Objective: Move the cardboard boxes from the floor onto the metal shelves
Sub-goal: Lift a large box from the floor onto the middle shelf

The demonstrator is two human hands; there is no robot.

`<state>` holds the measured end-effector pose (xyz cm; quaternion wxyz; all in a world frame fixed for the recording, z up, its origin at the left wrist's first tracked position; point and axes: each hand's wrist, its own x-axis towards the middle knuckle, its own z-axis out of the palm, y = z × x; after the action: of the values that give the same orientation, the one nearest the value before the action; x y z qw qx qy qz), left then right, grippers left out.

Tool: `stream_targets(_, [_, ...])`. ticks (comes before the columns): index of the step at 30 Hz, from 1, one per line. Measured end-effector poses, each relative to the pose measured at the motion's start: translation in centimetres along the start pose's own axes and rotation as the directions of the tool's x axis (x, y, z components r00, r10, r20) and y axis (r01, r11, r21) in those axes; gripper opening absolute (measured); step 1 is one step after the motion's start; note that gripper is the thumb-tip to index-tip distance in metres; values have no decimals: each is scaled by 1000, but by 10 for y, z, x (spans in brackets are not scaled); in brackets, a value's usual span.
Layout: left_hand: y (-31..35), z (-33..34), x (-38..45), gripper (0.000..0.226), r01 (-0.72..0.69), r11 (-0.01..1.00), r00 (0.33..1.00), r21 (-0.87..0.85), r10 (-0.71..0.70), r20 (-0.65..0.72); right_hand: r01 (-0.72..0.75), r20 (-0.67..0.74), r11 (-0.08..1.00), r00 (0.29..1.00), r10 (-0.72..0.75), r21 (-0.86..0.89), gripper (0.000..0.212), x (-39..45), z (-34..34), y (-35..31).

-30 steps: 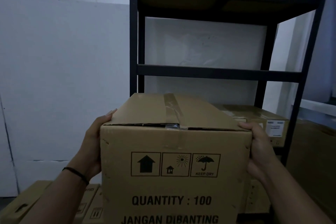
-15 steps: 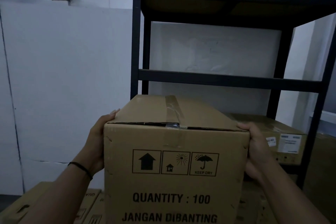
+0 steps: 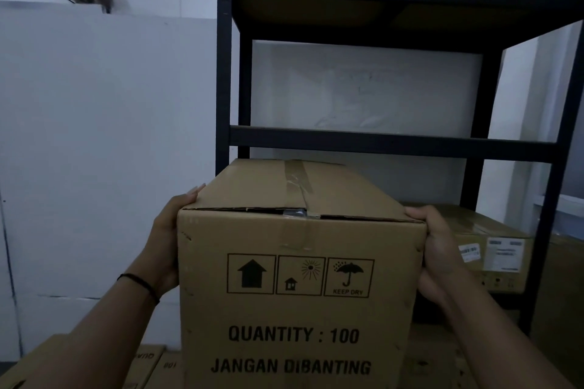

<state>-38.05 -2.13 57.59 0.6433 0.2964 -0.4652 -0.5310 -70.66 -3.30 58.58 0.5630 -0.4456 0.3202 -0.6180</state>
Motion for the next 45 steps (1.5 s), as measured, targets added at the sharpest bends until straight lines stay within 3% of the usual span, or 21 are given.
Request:
stream_targets(7, [-11,-6,11,43,3,998,999,60,0,-48,-56,-64,998,996,55,-24,34,10,5,11])
stream_targets(11, [-16,-9,11,80,-107,986,989,130,119,-89,-69,-130,997,989,64,-42,34,11,9,12])
stream_targets(15, [-16,-7,7,36,-219,922,940,318,287,-184,-45,-288,975,957,-20,-216,36,14,16,12])
stream_targets(17, [-17,-7,10,41,-231,899,908,372,336,-249,-21,-356,929,926,-121,-369,46,16,20,13])
stream_targets(20, [-18,-9,16,68,-172,876,883,450,340,-325,91,-219,773,932,-287,-628,60,16,21,25])
stream_targets(22, [-20,-14,18,86,-157,846,870,509,363,-335,109,-140,705,948,-286,-701,78,11,18,32])
stream_targets(24, [-23,-17,17,87,-144,835,885,532,349,-309,93,-134,686,953,-270,-722,92,8,17,36])
stream_targets(27, [-32,-19,13,63,-175,778,932,603,328,-152,100,-166,704,940,-299,-703,87,5,20,36])
stream_targets(29, [-39,-26,13,75,-187,754,945,630,313,-93,98,-188,696,928,-322,-711,86,3,21,37])
stream_targets(33, [-47,-33,11,94,-191,762,940,619,324,-109,143,-186,622,882,-433,-769,75,-1,30,43])
stream_targets(38, [-49,-28,6,78,-217,720,869,659,450,-206,170,-76,523,906,-416,-835,71,-6,43,54])
stream_targets(42, [-46,-34,7,90,-193,738,916,646,372,-151,142,-92,492,903,-420,-859,79,-4,47,52])
stream_targets(45, [-45,-35,14,98,-181,683,935,708,342,-91,115,-135,483,882,-451,-868,79,3,48,52])
